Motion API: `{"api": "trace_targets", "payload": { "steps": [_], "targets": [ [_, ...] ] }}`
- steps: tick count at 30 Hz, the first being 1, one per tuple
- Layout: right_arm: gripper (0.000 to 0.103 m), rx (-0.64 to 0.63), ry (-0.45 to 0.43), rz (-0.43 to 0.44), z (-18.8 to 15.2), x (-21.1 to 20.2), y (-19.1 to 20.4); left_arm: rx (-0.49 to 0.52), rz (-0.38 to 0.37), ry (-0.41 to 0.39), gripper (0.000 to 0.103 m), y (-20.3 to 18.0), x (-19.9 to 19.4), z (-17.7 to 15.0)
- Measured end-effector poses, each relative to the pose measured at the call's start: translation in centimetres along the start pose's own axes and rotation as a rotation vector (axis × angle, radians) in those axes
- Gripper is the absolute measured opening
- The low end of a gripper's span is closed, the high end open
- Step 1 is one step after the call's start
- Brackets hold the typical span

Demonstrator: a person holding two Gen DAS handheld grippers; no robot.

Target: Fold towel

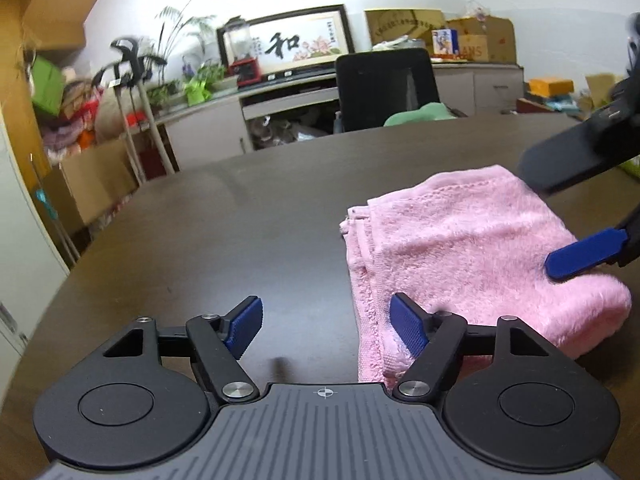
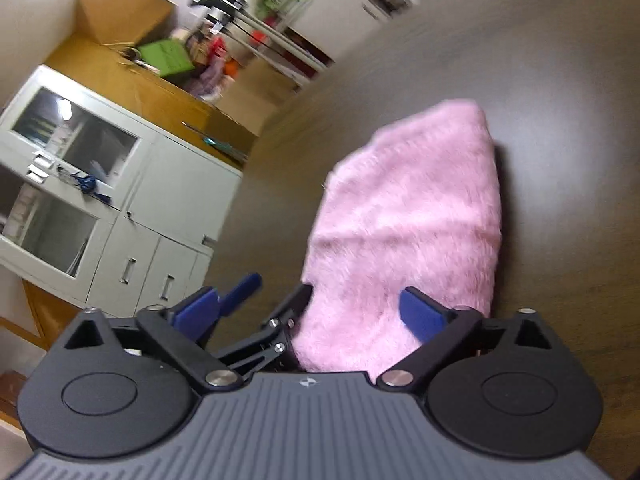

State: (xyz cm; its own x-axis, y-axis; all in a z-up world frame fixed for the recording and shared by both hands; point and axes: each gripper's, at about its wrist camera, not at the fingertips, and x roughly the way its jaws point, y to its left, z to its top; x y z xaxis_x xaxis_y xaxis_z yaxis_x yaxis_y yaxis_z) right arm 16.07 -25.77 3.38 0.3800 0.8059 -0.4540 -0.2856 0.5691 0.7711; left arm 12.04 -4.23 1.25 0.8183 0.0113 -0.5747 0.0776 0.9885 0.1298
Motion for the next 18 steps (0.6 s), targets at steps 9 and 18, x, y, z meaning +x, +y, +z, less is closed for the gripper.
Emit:
{"api": "trace_targets", "payload": {
  "steps": [9,18],
  "targets": [
    [0.103,-0.062,-0.012,-0.029,1.2,1.6,-0.4,-0.099,-0.063,0.042,0.078,2.4,-0.6,-0.5],
    [0.103,-0.046,0.036,0.035,-2.7,-0.3,0.7,-0.060,-0.144,-0.034,0.078,3.5,-4.0,-0.8]
  ]
}}
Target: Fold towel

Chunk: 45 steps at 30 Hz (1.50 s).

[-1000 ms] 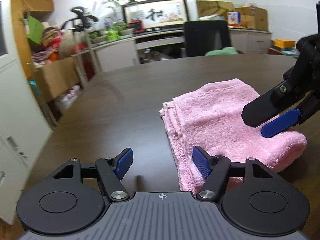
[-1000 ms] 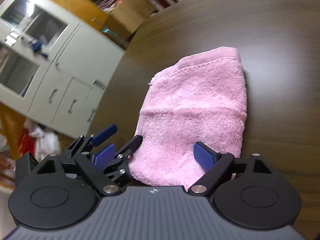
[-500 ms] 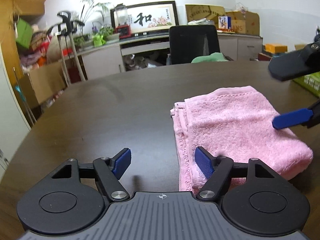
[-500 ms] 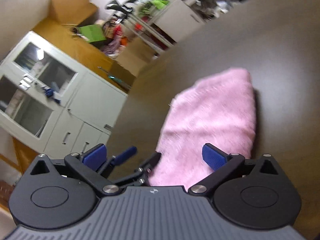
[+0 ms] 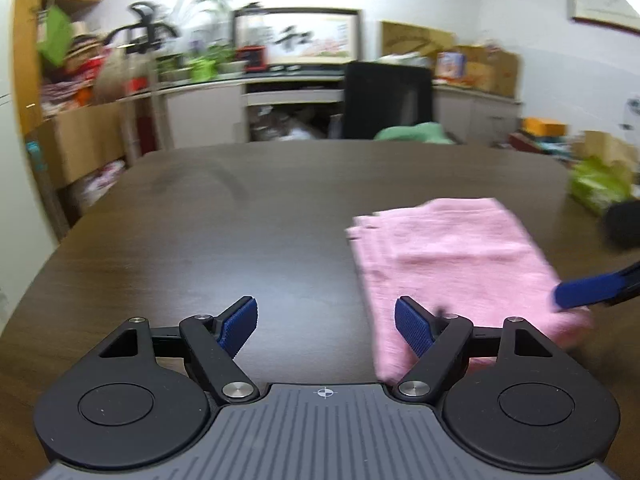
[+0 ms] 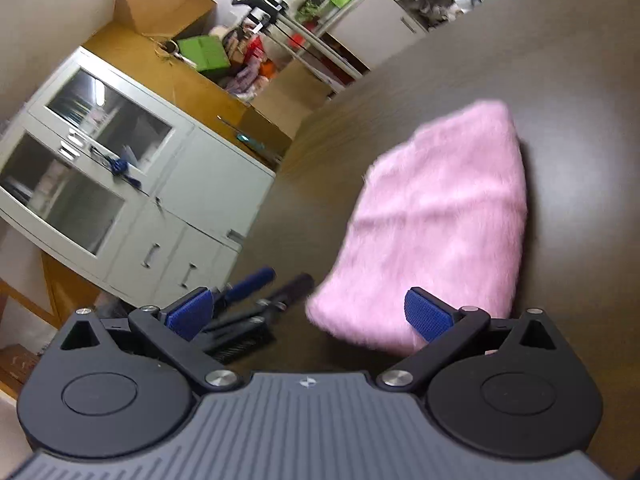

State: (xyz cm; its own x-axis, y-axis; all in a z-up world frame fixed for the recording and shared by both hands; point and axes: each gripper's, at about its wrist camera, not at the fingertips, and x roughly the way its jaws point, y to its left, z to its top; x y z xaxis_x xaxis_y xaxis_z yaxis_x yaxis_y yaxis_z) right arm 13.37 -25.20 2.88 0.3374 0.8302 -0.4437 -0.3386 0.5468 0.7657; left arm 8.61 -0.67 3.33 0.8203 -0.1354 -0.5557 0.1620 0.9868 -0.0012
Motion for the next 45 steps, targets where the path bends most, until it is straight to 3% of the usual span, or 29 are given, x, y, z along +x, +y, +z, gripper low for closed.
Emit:
{"api": "trace_targets", "payload": {
  "steps": [2,4,6,9,12,17,20,22,29,32,37,39,45],
  "targets": [
    [0.103,0.002,0.012,-0.003,-0.2,0.6,-0.5,0.066,-0.005,-0.004,0.078,-1.2,0.0,-0.4],
    [0.103,-0.006,0.006,0.019,-0.4,0.5,-0.5,0.145,0.046,0.025,0.078,-2.7,1.0,-1.1],
    [0.103,-0.003,-0.009,0.046,-0.5,-0.2,-0.5,0.164,0.061,0.022,0.080,-3.5,1.5,-1.3],
    [0.103,0.029,-0.026,0.081,-0.7,-1.3,-0.9,0.134,0.051,0.035,0.081,-3.2,1.8,-1.1],
    [0.102,0.054,-0.018,0.045,-0.9,-1.6,-1.6,0.084,0.033,0.058,0.085,-2.4,2.1,-0.8],
    [0.103,0.053,-0.038,0.056,-1.0,-1.7,-1.5,0.029,0.014,0.076,0.086,-1.4,2.0,-0.9],
    [0.103,0.056,-0.078,0.097,-0.9,-2.8,-1.5,0.029,0.025,0.066,0.086,-1.5,1.7,-0.9],
    [0.102,0.043,-0.077,0.010,-0.9,-2.8,-2.1,0.039,0.031,0.059,0.086,-1.7,1.7,-1.0],
    [0.103,0.042,-0.114,0.069,-0.9,-3.9,-2.4,0.047,0.052,0.035,0.086,-1.9,1.4,-1.1],
    [0.103,-0.071,-0.193,-0.039,-1.8,-5.1,-0.8,0.009,0.065,0.004,0.088,-1.4,0.6,-1.1],
    [0.103,-0.310,-0.268,-0.435,-4.6,-4.7,2.3,-0.019,0.104,-0.051,0.094,-1.2,-1.1,-1.5],
    [0.103,-0.369,-0.280,-0.527,-5.5,-4.2,3.0,-0.025,0.114,-0.064,0.096,-1.4,-1.9,-1.9],
    [0.103,-0.435,-0.316,-0.677,-6.8,-4.2,3.1,-0.027,0.135,-0.076,0.103,-1.6,-3.2,-2.9]
  ]
}}
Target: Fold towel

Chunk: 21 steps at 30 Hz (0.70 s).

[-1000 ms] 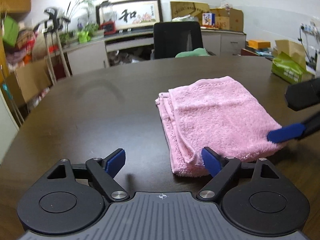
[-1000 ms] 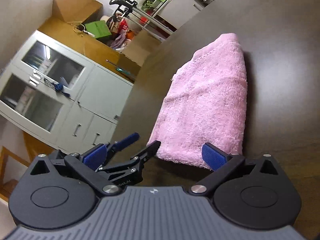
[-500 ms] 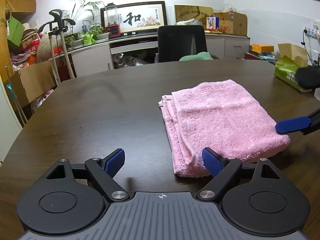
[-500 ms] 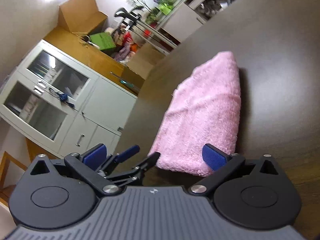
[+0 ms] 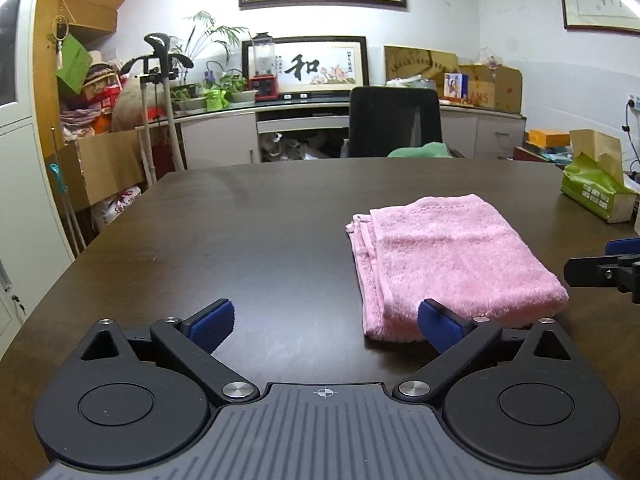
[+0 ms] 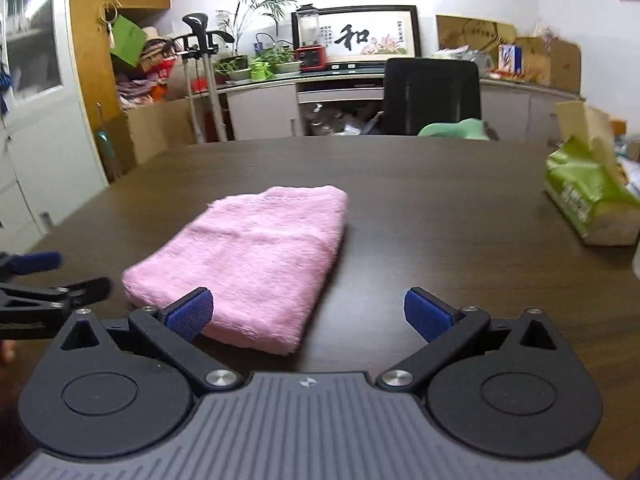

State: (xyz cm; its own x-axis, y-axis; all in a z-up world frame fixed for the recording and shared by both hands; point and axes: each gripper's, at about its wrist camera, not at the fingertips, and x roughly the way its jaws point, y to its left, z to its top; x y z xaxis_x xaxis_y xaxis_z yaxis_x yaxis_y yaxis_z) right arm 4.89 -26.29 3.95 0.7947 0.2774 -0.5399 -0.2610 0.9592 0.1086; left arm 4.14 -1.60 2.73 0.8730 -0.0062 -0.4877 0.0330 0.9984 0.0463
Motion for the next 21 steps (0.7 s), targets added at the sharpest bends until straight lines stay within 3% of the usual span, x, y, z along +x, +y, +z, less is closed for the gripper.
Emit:
{"api": "trace_targets", "payload": {
  "steps": [7,13,21],
  "targets": [
    [0.103,-0.030,0.016,-0.132,-1.1,0.3,-1.1,-0.008,0.013,0.014,0.103,-0.3,-0.5,-0.7],
    [0.103,-0.053,0.050,-0.177,-1.5,0.6,-1.4,-0.035,0.024,0.038,0.103,-0.4,-0.4,-0.9],
    [0.103,-0.110,0.099,-0.205,-2.2,1.1,-1.2,-0.081,0.022,0.148,0.103,-0.2,0.7,-1.6]
  ]
}}
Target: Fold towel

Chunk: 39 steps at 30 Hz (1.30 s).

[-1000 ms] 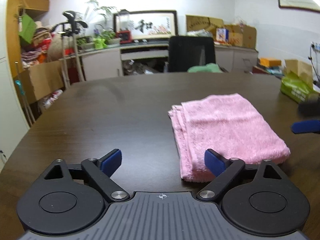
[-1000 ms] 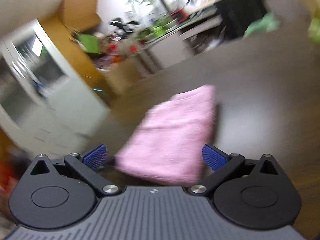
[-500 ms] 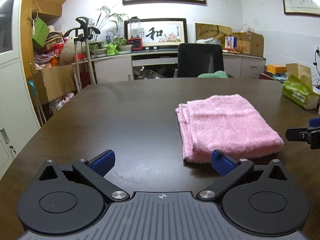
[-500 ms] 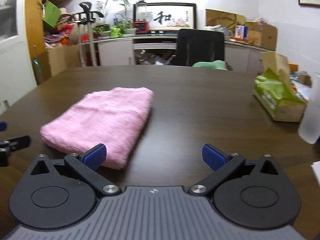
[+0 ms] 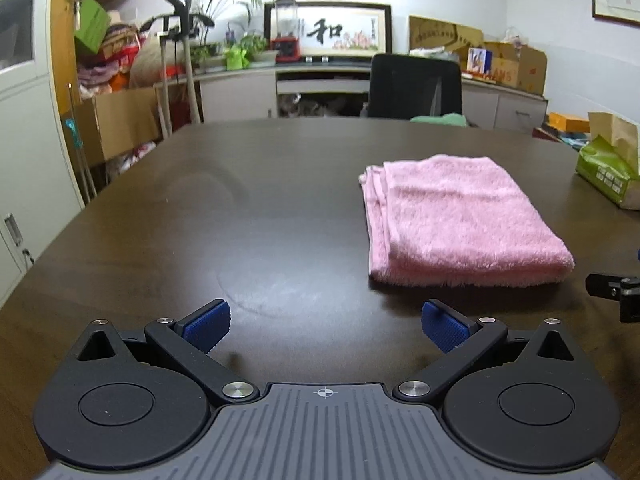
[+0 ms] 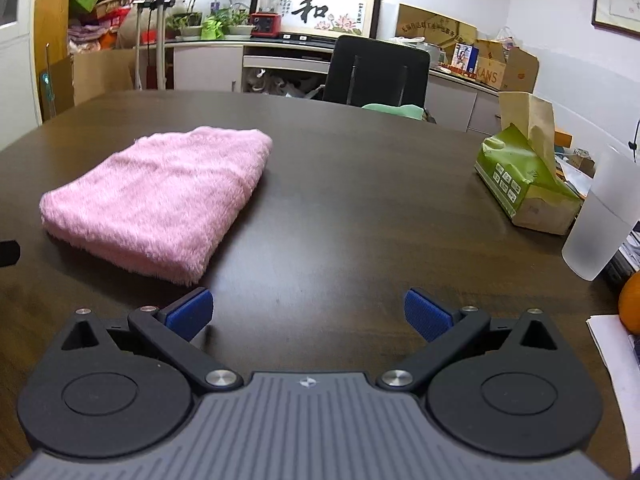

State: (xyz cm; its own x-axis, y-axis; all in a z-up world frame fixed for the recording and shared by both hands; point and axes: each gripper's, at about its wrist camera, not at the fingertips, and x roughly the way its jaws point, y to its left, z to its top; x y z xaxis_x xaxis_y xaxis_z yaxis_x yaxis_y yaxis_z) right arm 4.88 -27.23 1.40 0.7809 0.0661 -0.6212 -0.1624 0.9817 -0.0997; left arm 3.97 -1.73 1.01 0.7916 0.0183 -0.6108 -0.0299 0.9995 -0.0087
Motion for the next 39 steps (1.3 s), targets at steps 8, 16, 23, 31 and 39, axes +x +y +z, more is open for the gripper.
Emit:
{"api": "trace_targets", "payload": {
  "steps": [8,16,23,31,39],
  "targets": [
    [0.103,0.005,0.026,0.033,-0.2,0.2,-0.2,-0.017,0.020,0.036,0.103,0.0,0.2,-0.5],
    [0.103,0.032,0.029,0.052,-0.4,0.2,-0.4,-0.009,0.042,0.047,0.103,-0.9,-0.3,-0.7],
    [0.103,0.076,0.046,0.085,-0.6,0.3,-0.7,-0.001,0.044,0.051,0.103,-2.3,-0.6,-0.8],
    [0.103,0.081,0.043,0.090,-0.7,0.3,-0.7,0.004,0.042,0.052,0.103,-2.8,-0.5,-0.6],
    [0.103,0.083,0.044,0.091,-0.9,0.1,-0.6,0.031,0.016,0.051,0.103,-3.6,-0.6,-0.8]
  ]
}}
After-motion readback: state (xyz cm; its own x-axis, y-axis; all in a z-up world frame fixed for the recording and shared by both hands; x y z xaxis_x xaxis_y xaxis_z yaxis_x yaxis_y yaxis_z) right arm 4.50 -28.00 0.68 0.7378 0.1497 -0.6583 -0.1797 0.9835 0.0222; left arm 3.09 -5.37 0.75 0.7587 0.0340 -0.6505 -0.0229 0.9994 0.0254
